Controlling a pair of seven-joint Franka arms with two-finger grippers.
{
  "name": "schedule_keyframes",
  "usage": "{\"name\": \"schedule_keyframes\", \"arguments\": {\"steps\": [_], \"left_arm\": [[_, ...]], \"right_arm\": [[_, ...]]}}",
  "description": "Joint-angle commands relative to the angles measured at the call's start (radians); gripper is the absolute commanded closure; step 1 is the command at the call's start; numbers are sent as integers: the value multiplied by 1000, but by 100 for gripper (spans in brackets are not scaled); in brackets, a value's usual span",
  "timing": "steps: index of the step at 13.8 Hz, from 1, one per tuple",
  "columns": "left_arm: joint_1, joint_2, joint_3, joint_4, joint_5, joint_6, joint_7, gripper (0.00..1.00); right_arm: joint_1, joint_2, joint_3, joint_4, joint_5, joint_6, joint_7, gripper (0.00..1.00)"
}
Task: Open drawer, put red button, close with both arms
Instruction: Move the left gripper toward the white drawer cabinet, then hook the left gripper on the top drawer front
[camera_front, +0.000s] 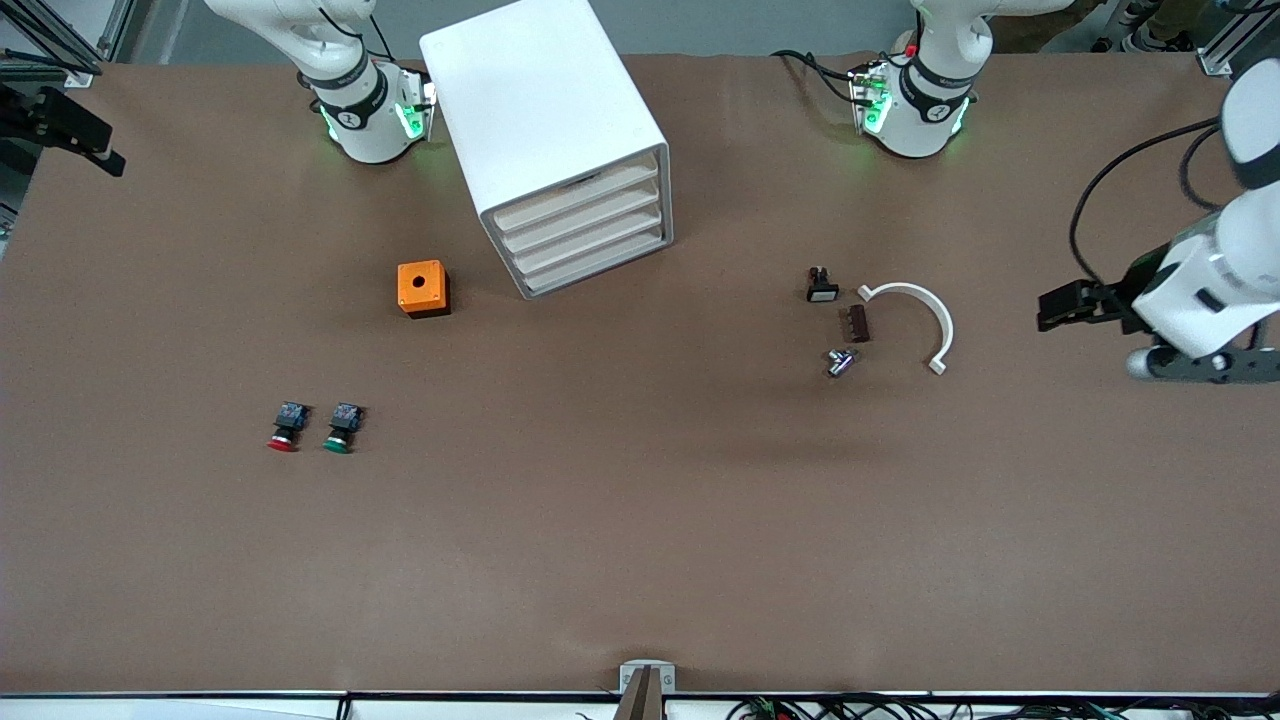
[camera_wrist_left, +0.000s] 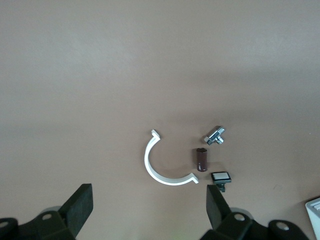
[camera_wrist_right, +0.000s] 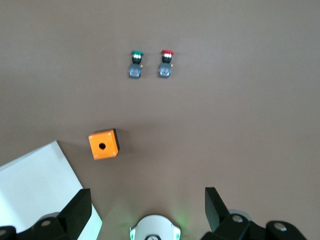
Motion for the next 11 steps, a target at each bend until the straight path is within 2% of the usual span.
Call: {"name": "schedule_keyframes", "arguments": {"steps": [1, 3, 5, 9, 11], "left_arm": [[-28, 49, -7, 28, -61, -16, -102, 0], [-26, 83, -6, 26, -187, -17, -166, 0], [-66, 110, -10, 22, -207, -23, -273, 0], [-175, 159, -10, 28, -206, -23, -635, 0], [-199, 175, -12, 29, -209, -23, -706, 0]], "right_arm": [[26, -8, 1, 48, -1, -77, 0, 0], [26, -13, 1, 53, 1, -119, 0, 0], [26, -43, 3, 53, -1, -123, -1, 0], [26, -74, 1, 91, -1, -91, -3, 0], [25, -68, -8, 125, 28, -81, 10, 0]]}}
